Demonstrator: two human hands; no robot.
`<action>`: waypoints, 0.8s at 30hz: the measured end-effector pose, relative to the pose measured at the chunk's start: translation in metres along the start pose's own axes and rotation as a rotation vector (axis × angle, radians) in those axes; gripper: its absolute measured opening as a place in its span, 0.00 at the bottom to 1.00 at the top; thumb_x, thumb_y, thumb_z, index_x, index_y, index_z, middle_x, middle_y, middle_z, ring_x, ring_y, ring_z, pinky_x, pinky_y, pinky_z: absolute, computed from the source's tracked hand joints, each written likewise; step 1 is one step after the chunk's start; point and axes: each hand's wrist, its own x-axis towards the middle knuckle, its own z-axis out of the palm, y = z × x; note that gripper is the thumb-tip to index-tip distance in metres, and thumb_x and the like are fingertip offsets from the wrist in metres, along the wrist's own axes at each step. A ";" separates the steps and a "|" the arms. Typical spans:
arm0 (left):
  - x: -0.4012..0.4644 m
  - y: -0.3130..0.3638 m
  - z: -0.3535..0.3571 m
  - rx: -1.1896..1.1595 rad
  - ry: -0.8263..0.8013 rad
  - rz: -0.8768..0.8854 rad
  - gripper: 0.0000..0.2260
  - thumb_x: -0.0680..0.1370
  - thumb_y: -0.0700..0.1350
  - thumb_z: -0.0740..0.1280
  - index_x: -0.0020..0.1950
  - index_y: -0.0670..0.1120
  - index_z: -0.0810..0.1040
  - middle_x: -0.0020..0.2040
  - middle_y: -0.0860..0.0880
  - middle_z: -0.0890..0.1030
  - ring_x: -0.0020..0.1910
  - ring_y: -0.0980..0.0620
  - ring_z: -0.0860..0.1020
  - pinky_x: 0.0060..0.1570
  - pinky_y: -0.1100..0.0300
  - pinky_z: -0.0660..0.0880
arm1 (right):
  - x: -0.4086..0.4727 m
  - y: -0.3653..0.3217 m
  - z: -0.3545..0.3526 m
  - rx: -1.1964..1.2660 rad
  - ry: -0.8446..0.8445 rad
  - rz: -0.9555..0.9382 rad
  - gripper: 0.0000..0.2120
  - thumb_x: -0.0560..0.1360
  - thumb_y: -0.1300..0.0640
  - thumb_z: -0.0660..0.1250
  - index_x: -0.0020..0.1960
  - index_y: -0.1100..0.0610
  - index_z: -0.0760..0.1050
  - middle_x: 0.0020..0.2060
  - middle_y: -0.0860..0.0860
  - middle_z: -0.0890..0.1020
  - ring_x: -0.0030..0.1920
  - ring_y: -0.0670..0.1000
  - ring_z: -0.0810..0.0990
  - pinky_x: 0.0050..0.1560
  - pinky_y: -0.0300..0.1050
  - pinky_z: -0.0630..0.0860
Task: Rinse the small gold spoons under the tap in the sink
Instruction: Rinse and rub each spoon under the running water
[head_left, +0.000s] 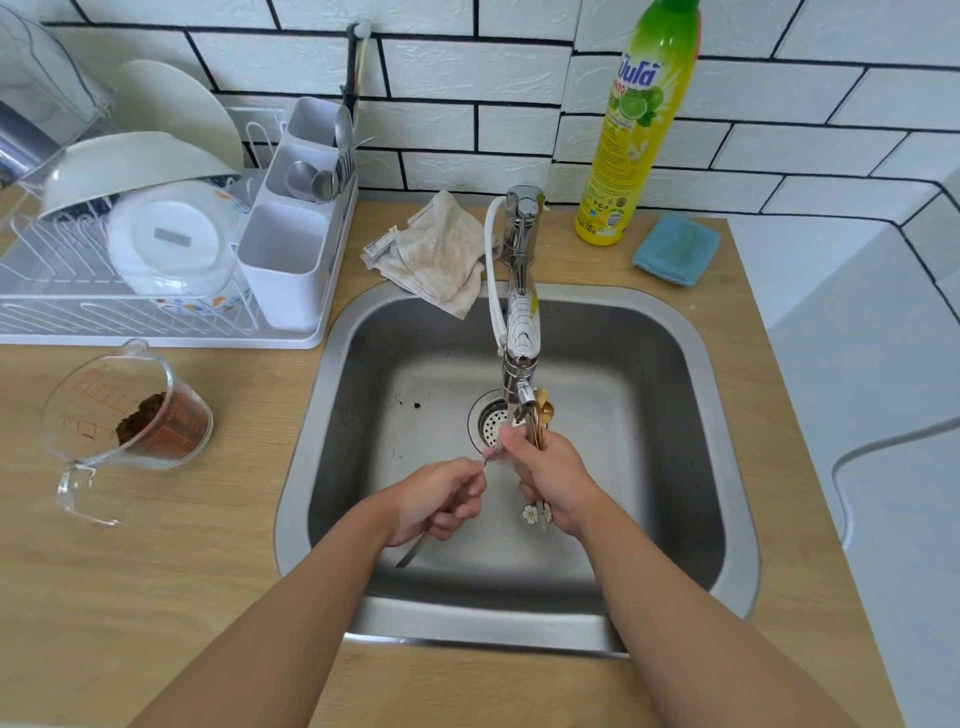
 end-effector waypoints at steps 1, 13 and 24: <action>0.001 -0.001 0.001 0.024 0.011 0.019 0.15 0.81 0.54 0.56 0.37 0.51 0.70 0.30 0.50 0.68 0.25 0.54 0.56 0.25 0.62 0.55 | 0.001 0.000 -0.001 0.020 0.028 0.008 0.15 0.82 0.47 0.68 0.47 0.57 0.83 0.32 0.47 0.85 0.22 0.43 0.60 0.23 0.38 0.58; 0.028 0.021 0.021 0.379 0.360 0.333 0.12 0.84 0.52 0.59 0.47 0.49 0.79 0.37 0.56 0.80 0.30 0.60 0.75 0.33 0.70 0.71 | -0.003 -0.007 -0.005 0.084 0.247 -0.119 0.13 0.79 0.57 0.73 0.36 0.48 0.84 0.27 0.42 0.80 0.22 0.39 0.72 0.24 0.29 0.67; 0.022 -0.011 -0.014 0.761 0.332 0.166 0.16 0.85 0.55 0.55 0.43 0.50 0.75 0.40 0.52 0.78 0.42 0.52 0.75 0.44 0.61 0.69 | 0.006 -0.012 -0.027 0.377 0.536 -0.164 0.06 0.80 0.56 0.72 0.44 0.55 0.84 0.25 0.44 0.68 0.22 0.43 0.55 0.22 0.38 0.54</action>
